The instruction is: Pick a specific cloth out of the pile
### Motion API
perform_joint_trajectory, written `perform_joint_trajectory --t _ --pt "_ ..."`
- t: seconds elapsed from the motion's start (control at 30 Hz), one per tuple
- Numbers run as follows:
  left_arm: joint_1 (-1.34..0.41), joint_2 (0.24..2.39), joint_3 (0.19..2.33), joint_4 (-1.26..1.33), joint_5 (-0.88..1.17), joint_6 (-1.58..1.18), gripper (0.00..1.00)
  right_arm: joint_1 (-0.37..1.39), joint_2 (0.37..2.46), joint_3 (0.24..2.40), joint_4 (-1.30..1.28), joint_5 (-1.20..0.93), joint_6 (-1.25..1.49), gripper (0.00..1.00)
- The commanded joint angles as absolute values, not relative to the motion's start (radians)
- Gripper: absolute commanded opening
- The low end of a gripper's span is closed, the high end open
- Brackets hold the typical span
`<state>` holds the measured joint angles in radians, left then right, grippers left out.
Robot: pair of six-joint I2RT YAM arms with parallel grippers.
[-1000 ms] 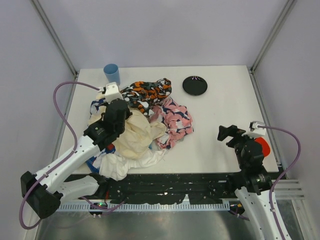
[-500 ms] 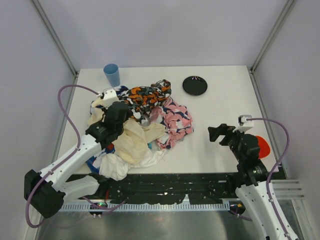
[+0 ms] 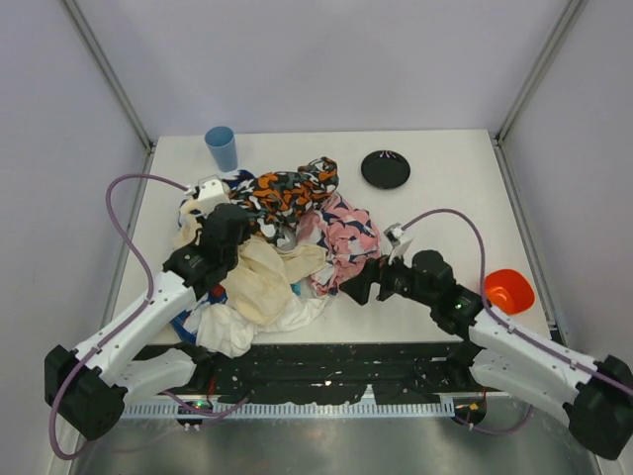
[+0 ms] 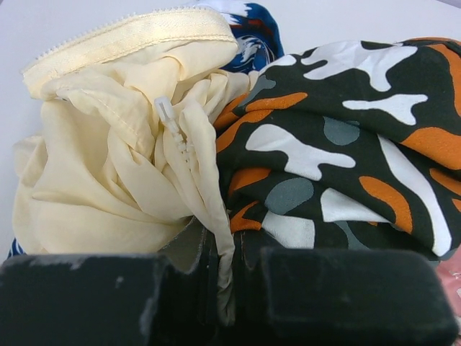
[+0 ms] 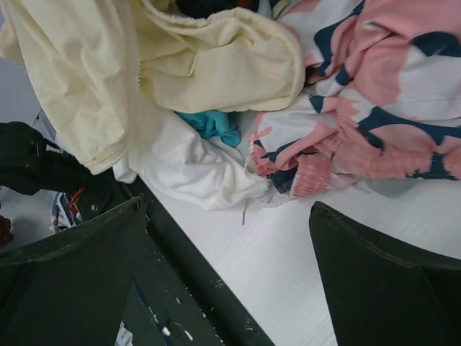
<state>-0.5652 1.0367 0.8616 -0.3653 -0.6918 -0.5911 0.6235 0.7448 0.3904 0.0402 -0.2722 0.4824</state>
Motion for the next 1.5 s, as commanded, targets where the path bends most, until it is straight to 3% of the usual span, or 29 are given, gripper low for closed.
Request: perform_joint_trajectory --t 0.0,0.27,0.57,0.97,1.23,1.47 --pt "-0.557 1.019 0.85 -0.311 -0.661 -0.595 0.0 0.791 0.958 0.448 0.314 -0.115 0.578 0.98" --pt "-0.552 1.029 0.833 -0.325 -0.661 -0.607 0.0 0.933 1.379 0.643 0.472 -0.018 0.621 1.0" --pt "-0.538 1.048 0.819 -0.333 -0.657 -0.62 0.0 0.979 1.614 0.715 0.549 0.026 0.692 0.93" --pt "-0.526 1.035 0.802 -0.336 -0.653 -0.627 0.0 0.979 1.716 0.687 0.672 -0.048 0.765 0.61" --pt "-0.515 1.035 0.804 -0.336 -0.649 -0.627 0.0 0.989 1.738 0.654 0.721 -0.067 0.795 0.54" --pt "-0.5 1.055 0.818 -0.347 -0.646 -0.617 0.0 0.996 1.706 0.612 0.75 -0.092 0.787 0.24"
